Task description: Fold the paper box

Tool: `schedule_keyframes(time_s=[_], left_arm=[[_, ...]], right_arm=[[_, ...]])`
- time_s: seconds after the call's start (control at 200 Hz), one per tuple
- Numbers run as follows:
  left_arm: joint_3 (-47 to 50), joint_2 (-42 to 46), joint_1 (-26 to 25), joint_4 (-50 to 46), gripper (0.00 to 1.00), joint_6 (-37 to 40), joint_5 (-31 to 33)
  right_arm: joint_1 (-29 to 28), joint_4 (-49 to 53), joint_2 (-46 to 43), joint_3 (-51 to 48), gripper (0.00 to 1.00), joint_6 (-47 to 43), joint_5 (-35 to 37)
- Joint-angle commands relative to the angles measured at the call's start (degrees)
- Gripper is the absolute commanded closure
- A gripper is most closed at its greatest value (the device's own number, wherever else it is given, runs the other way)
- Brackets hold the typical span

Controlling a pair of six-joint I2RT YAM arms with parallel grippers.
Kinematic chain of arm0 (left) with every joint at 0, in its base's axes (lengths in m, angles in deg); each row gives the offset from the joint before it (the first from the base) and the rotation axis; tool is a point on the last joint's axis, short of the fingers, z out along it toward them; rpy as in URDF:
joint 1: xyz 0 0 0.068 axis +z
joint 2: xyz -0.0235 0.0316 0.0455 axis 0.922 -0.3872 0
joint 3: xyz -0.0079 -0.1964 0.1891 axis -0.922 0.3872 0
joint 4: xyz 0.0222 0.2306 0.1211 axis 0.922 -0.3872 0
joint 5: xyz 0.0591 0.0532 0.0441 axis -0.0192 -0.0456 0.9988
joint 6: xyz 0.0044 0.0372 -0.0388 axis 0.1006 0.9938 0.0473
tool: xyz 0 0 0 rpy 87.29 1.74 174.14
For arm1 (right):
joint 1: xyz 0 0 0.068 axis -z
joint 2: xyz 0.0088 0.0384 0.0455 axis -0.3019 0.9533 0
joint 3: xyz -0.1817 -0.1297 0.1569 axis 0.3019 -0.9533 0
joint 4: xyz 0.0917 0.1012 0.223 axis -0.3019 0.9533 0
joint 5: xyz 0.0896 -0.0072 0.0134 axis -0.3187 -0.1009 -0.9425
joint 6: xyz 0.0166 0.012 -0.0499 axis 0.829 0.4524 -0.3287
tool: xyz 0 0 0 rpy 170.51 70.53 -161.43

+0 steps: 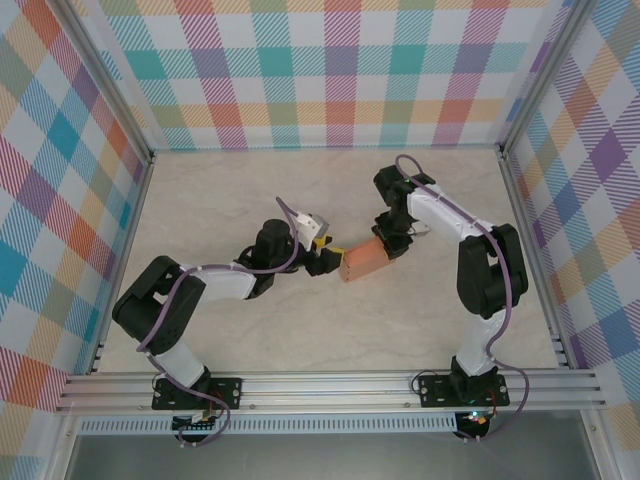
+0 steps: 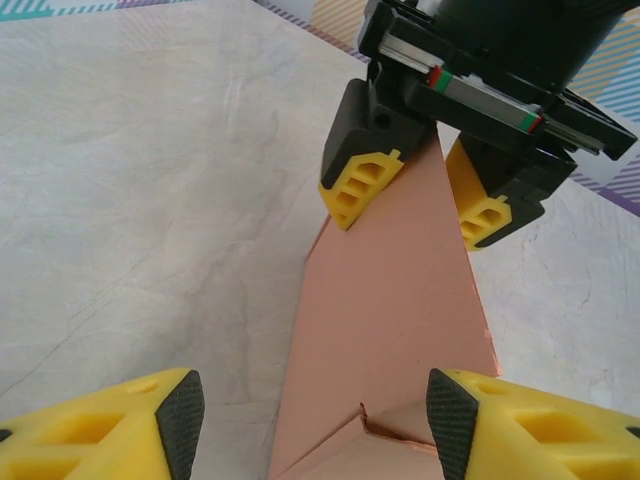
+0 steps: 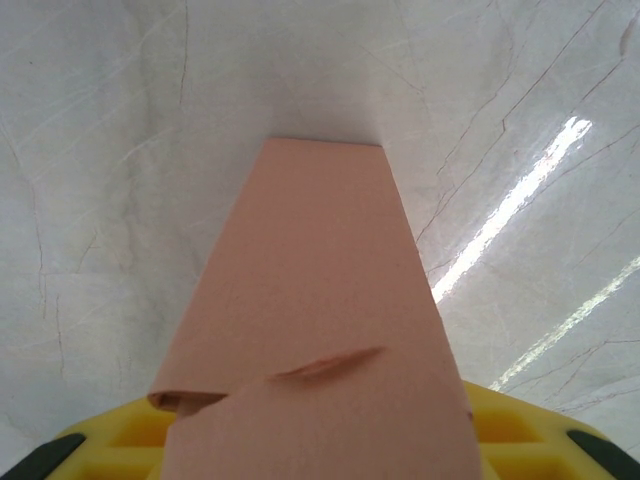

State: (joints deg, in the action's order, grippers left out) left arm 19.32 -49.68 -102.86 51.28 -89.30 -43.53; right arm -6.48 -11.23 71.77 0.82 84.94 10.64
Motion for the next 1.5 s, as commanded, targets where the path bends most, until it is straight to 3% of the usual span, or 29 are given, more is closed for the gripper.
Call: schedule_keyframes(time_s=[0.0,0.21,0.315,0.355,0.4,0.425,0.445,0.615,0.745,0.98,1.28,1.495], left_arm=[[-1.2,-1.4,-2.0,0.4,0.37,1.1,-0.8],[-0.9,-0.7,-2.0,-3.1,0.38,3.6,0.0],[-0.3,1.3,-1.7,-2.4,0.33,3.1,1.8],[-0.1,2.1,-1.6,-2.1,0.28,2.4,2.1],[-0.1,3.0,-1.5,-2.3,0.15,1.8,2.4],[0.0,3.4,-1.5,-2.2,0.02,1.7,2.5],[0.3,3.7,-1.4,-2.0,0.00,1.7,2.4],[3.0,3.3,-1.4,3.6,0.00,5.7,-4.2],[4.7,2.4,-1.5,9.1,0.00,5.7,-4.6],[4.8,4.6,-1.9,4.2,0.00,10.6,-5.1],[2.9,-0.7,-7.4,7.9,0.00,19.1,7.0],[0.8,-2.9,-8.7,7.3,0.08,22.8,8.0]], right_arm=[[-1.2,-1.7,6.9,-4.0,0.68,0.2,-4.8],[-1.2,-1.4,7.1,-3.5,0.68,0.0,-4.8],[-1.2,-1.3,7.3,-3.2,0.68,-0.1,-4.8],[-1.2,-1.4,7.3,-3.2,0.68,-0.1,-4.8],[-1.2,-1.4,7.2,-3.2,0.68,-0.1,-4.9],[-1.2,-1.3,7.3,-3.2,0.68,-0.2,-4.9],[-1.2,-1.4,7.3,-3.2,0.68,-0.2,-4.9],[-1.2,-1.4,7.3,-3.2,0.68,-0.1,-4.9],[-1.2,-1.4,7.3,-3.4,0.68,-0.1,-4.9],[-1.2,-1.2,7.3,-3.3,0.68,-0.1,-4.7],[-1.2,-1.1,7.5,-3.3,0.68,0.0,-5.0],[-1.2,-1.0,7.3,-3.5,0.68,0.1,-4.9]])
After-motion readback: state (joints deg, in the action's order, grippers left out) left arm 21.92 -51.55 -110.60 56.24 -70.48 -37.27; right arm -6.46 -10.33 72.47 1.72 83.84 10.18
